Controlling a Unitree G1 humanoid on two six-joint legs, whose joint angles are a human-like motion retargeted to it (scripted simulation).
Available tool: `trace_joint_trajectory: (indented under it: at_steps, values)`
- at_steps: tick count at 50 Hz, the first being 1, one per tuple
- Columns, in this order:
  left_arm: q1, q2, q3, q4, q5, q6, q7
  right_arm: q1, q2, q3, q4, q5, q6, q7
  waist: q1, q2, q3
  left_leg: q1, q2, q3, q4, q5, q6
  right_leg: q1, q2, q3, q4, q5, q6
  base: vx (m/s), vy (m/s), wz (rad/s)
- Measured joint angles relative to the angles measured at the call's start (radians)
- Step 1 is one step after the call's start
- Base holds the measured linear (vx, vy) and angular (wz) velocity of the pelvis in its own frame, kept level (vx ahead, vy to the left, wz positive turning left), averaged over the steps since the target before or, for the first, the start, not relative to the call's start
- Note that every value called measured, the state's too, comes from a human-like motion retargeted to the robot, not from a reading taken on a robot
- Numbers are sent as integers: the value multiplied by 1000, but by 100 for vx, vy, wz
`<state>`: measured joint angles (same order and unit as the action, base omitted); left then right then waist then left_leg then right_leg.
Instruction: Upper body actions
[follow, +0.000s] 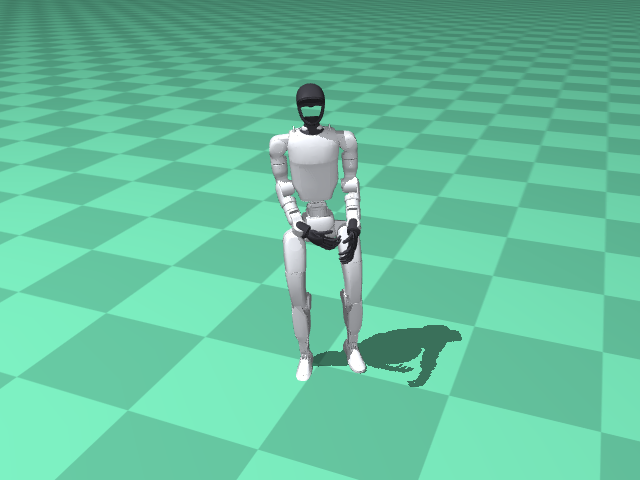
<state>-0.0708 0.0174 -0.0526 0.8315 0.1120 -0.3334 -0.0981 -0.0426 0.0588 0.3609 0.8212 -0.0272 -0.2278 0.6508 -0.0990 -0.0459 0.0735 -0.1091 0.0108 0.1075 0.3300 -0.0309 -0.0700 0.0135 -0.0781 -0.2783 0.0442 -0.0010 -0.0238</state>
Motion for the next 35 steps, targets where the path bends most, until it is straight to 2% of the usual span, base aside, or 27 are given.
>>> trace_joint_trajectory:
  at_steps: [5, 8, 12, 18, 20, 23, 27, 28, 30, 32, 33, 35]
  values:
    - [-3, 3, 85, 70, 68, 33, -78, 12, -1, -53, 23, -52, 10, 32, 14, 27, -19, 46, 25, -9, -144, -3, 1, 9, 30, 17, -6, -2, 9, 16, 15, -20]
    - [-18, 20, 136, 151, 112, 80, -3, 11, -21, -97, 52, -99, -33, -78, 4, 33, -36, 80, 14, 4, -207, -13, 27, 11, 34, 21, -5, -7, 20, 20, 21, -9]
    - [-39, 67, 219, 282, 156, 91, 87, 2, -57, -176, 149, -181, -84, -212, -20, 32, -40, 114, -2, 14, -271, 5, 48, 1, 20, 32, 16, -14, 40, 9, 24, -16]
    - [-68, 123, 336, 524, 205, 136, 98, -41, -128, -290, 374, -268, -107, -308, 35, 36, -23, 139, -10, 100, -291, -10, 82, -62, 13, 111, 108, 0, 52, 5, 21, -74]
    - [-71, 144, 376, 600, 210, 172, 68, -67, -149, -315, 461, -323, -106, -351, 41, 41, -15, 139, -3, 129, -292, -17, 88, -81, 5, 84, 148, 6, 67, -6, 12, -77]
    - [-60, 177, 419, 707, 229, 213, 0, -91, -172, -356, 583, -389, -90, -425, 43, 53, -11, 135, 9, 157, -297, -24, 95, -97, 10, 8, 200, -25, 55, -3, 12, -54]
    - [-15, 200, 458, 781, 270, 283, -44, -82, -186, -407, 715, -383, -75, -507, 31, 45, -10, 139, 5, 164, -305, -32, 101, -91, 53, 38, 194, -47, 68, 1, 2, -10]
    - [1, 199, 466, 786, 275, 286, -43, -71, -190, -417, 738, -374, -70, -522, 23, 41, -10, 141, -1, 157, -306, -35, 104, -80, 66, 50, 167, -37, 69, 0, -1, 29]
    - [32, 196, 484, 788, 278, 283, -34, -48, -192, -431, 782, -360, -56, -548, 6, 43, -8, 149, -5, 141, -305, -43, 109, -48, 87, 20, 98, -48, 1, -1, -1, 41]
    - [67, 190, 497, 780, 285, 278, -28, -13, -197, -440, 826, -359, -40, -562, -4, 14, -16, 162, -41, 125, -298, -52, 114, -9, 70, 1, 24, -5, 20, 10, 1, 41]
    - [81, 188, 506, 774, 291, 276, -30, 1, -198, -445, 847, -363, -29, -560, 3, 6, -18, 165, -49, 125, -294, -55, 115, 3, 77, -1, 2, 7, 11, 9, 1, 9]
    - [99, 175, 527, 762, 300, 273, -28, 27, -199, -460, 873, -381, -4, -552, 33, 3, -27, 162, -49, 134, -286, -63, 111, 11, 68, 13, -18, 27, 38, 3, 0, -7]
